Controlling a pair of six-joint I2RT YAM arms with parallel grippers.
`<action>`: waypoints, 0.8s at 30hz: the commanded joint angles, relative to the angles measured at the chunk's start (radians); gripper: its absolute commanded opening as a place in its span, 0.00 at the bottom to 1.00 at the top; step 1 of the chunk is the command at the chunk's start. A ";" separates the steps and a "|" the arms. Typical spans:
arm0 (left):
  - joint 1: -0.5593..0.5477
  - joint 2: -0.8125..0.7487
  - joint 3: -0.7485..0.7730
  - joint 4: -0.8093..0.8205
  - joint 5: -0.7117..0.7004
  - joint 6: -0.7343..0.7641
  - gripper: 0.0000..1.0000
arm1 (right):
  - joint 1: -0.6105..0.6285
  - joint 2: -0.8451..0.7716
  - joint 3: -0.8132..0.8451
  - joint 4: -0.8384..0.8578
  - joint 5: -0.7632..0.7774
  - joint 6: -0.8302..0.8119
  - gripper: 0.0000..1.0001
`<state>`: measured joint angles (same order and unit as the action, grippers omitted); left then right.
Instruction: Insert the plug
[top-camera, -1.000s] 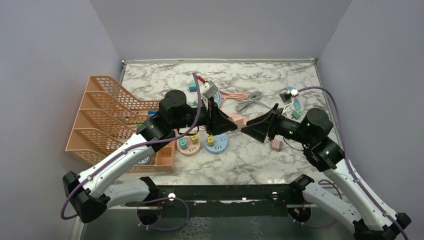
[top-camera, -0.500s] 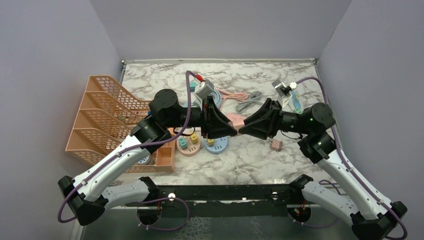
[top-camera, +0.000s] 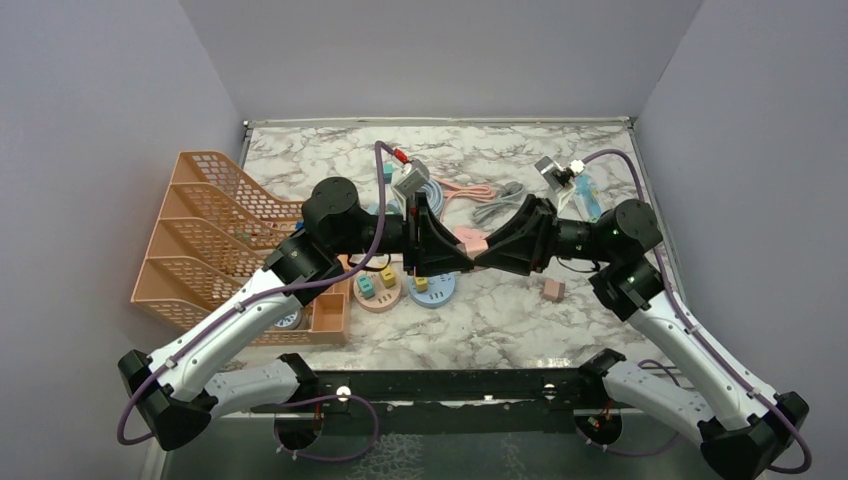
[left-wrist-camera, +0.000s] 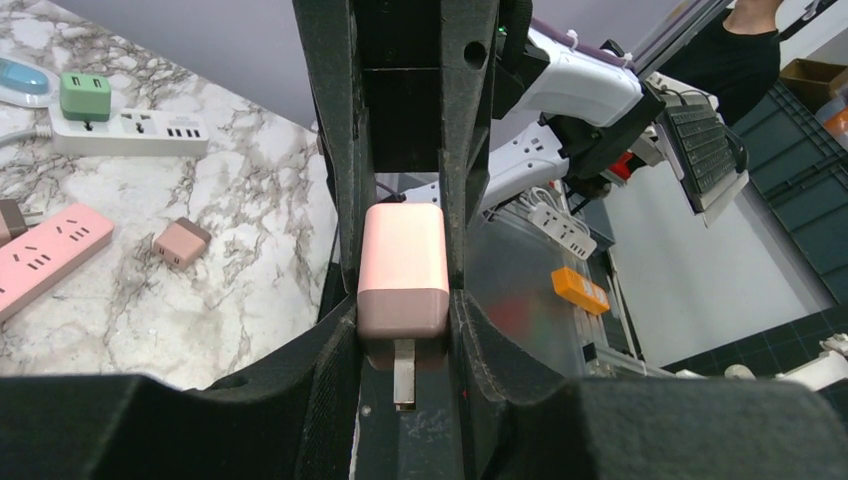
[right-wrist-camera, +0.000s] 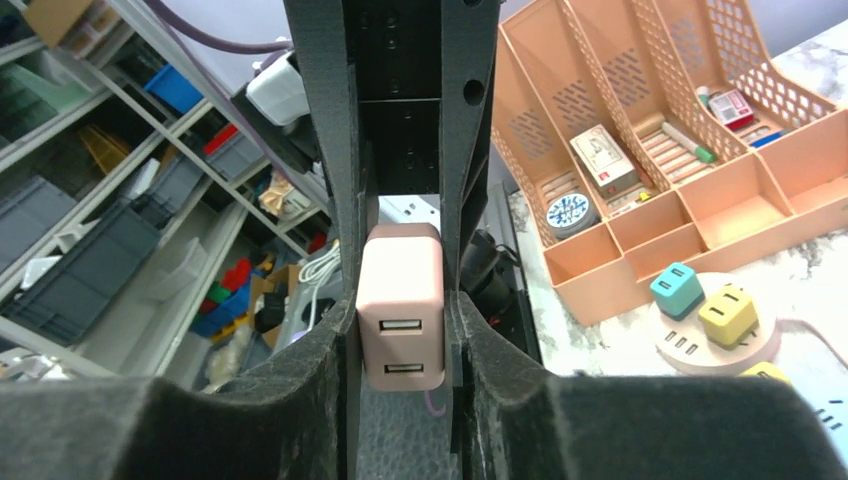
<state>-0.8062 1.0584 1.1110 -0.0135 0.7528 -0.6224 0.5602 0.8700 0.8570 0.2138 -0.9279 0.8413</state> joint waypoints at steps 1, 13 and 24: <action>0.002 0.006 0.004 0.014 -0.037 0.021 0.22 | 0.004 0.016 0.011 0.026 -0.031 -0.010 0.18; 0.005 -0.021 0.005 -0.264 -0.496 0.121 0.77 | 0.004 0.072 0.035 -0.259 0.214 -0.186 0.01; 0.006 -0.070 -0.022 -0.399 -1.034 0.121 0.80 | 0.012 0.347 0.140 -0.721 0.670 -0.386 0.01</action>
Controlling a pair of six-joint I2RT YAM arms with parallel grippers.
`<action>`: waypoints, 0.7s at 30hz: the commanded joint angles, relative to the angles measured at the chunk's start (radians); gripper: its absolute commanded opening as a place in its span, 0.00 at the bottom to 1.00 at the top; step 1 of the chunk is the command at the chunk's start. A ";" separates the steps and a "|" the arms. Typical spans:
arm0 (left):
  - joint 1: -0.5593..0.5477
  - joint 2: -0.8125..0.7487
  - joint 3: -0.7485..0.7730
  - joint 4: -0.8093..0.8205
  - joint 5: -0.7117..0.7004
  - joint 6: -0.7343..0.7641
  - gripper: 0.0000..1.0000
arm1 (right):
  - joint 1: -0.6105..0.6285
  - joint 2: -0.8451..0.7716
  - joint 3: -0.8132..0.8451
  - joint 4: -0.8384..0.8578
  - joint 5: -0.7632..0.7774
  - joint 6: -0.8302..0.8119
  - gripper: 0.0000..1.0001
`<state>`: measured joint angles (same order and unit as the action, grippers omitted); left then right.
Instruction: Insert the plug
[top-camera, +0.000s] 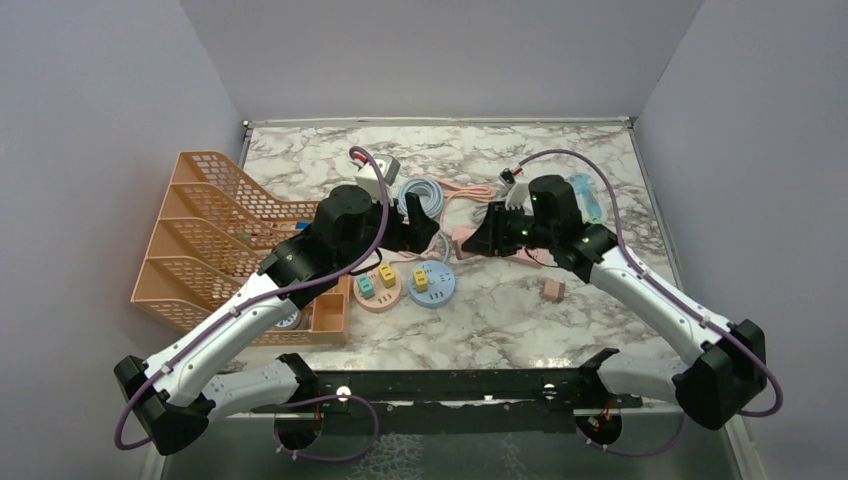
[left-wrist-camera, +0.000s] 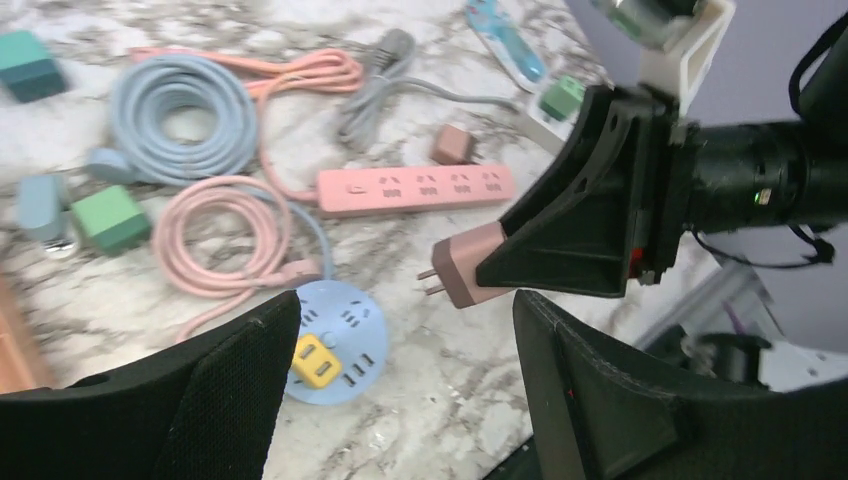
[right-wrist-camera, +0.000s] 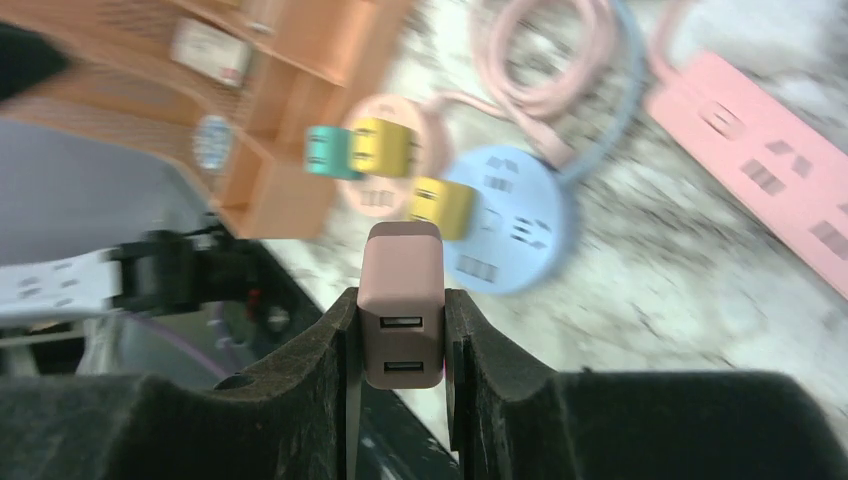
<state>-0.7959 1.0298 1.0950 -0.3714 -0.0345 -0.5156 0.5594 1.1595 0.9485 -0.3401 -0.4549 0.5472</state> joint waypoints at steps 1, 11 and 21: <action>-0.005 -0.047 -0.004 -0.043 -0.273 0.017 0.80 | 0.018 0.078 0.055 -0.175 0.220 -0.097 0.01; -0.005 -0.089 0.059 -0.043 -0.419 0.102 0.80 | 0.137 0.263 0.133 -0.214 0.402 -0.039 0.01; -0.005 -0.107 0.036 0.043 -0.338 0.191 0.80 | 0.275 0.435 0.205 -0.197 0.519 0.053 0.01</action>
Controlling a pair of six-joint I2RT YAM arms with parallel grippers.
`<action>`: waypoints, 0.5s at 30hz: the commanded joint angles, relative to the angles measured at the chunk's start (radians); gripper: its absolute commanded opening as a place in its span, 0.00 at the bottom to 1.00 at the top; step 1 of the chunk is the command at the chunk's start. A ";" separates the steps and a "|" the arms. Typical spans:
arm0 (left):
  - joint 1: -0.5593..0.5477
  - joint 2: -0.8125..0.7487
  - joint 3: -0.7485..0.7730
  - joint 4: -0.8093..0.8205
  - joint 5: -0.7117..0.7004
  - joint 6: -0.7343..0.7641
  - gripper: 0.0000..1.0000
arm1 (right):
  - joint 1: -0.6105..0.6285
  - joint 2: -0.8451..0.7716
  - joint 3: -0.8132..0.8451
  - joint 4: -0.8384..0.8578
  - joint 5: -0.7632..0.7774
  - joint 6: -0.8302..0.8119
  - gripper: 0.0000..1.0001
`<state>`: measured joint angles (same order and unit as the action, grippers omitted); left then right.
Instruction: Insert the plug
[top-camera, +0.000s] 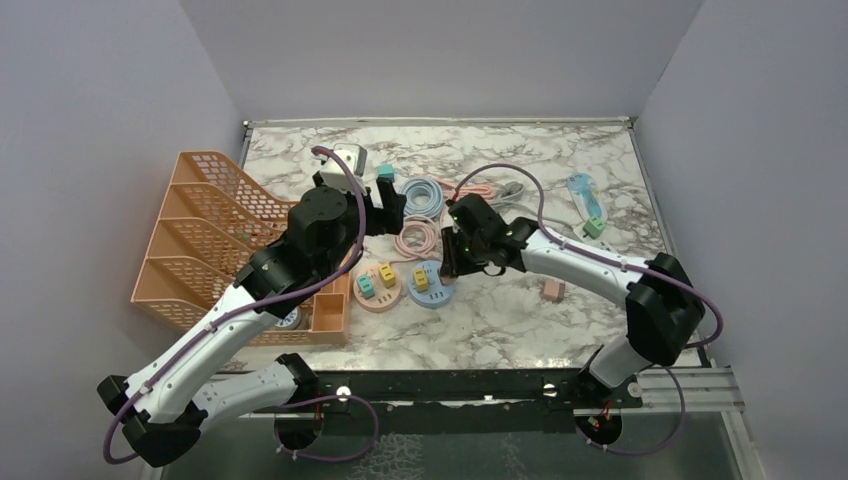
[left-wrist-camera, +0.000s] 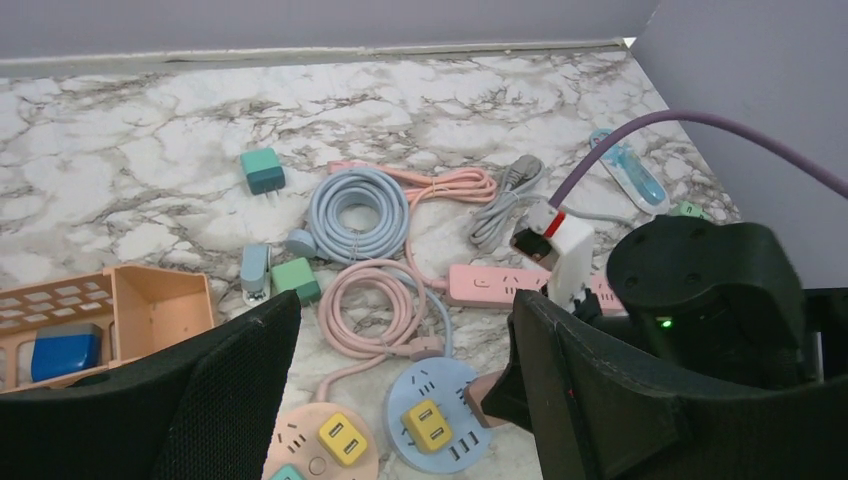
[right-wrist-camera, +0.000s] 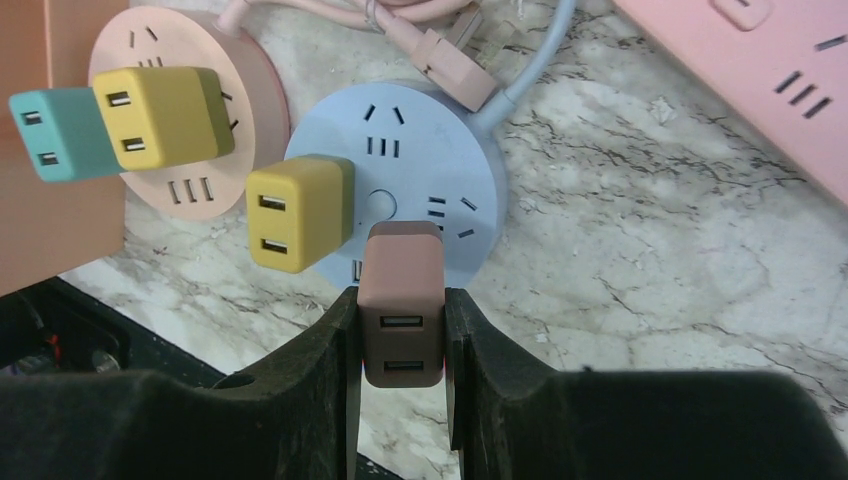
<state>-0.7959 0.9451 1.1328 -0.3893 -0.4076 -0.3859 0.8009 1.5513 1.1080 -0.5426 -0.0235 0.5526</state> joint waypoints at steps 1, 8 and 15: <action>-0.005 -0.026 -0.010 0.071 0.049 0.068 0.80 | 0.040 0.057 0.056 0.007 0.096 0.053 0.01; -0.005 -0.048 -0.040 0.096 0.036 0.072 0.81 | 0.070 0.120 0.136 -0.093 0.182 0.075 0.01; -0.005 -0.068 -0.053 0.103 0.004 0.069 0.81 | 0.072 0.112 0.158 -0.150 0.237 0.069 0.01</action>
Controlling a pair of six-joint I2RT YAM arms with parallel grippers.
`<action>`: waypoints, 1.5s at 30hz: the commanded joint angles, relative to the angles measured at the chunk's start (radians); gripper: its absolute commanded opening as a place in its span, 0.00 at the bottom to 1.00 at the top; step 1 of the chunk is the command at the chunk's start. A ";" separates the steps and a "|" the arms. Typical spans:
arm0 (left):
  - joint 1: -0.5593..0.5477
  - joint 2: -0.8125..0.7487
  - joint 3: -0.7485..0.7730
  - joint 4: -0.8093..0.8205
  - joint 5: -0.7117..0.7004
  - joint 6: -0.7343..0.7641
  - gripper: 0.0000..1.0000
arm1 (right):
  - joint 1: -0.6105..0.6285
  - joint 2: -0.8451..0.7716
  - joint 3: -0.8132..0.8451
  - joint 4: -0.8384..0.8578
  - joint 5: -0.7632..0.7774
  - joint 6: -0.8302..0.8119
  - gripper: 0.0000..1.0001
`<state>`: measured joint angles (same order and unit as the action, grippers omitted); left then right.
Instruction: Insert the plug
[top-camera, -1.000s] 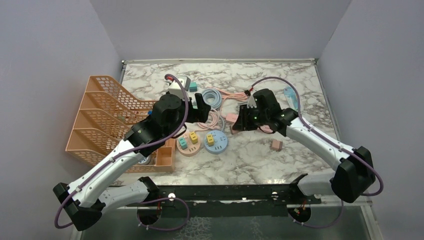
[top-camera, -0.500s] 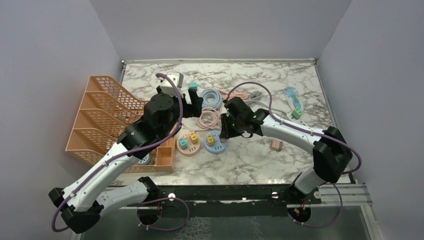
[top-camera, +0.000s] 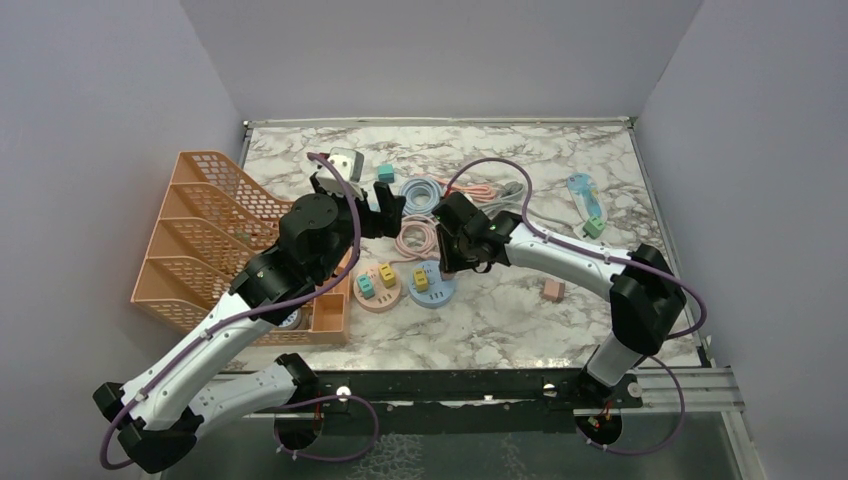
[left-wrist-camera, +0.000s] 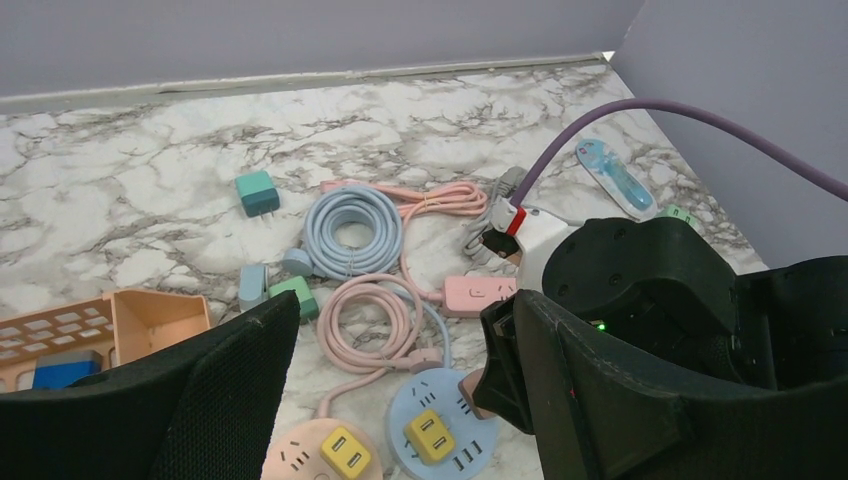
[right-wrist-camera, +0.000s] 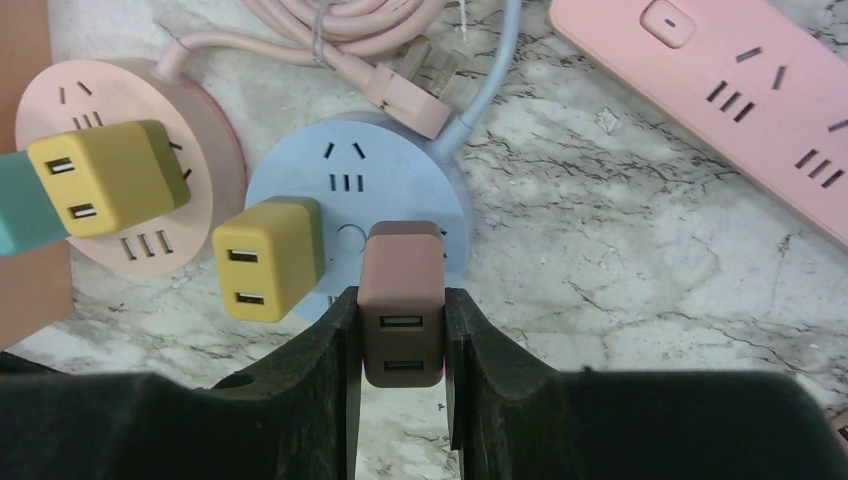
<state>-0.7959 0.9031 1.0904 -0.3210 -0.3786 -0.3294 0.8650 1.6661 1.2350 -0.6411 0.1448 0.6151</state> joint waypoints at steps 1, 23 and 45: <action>-0.005 -0.029 -0.010 0.035 -0.031 0.013 0.81 | 0.008 0.001 0.037 -0.063 0.069 0.011 0.01; -0.005 -0.039 -0.017 0.029 -0.031 0.013 0.81 | 0.008 0.068 0.020 -0.012 -0.010 -0.010 0.01; -0.005 -0.041 -0.013 0.042 -0.059 0.046 0.81 | 0.038 0.216 0.040 -0.124 0.035 -0.053 0.01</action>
<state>-0.7959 0.8768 1.0805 -0.3058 -0.4026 -0.3054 0.8833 1.7836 1.2984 -0.6872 0.1505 0.5701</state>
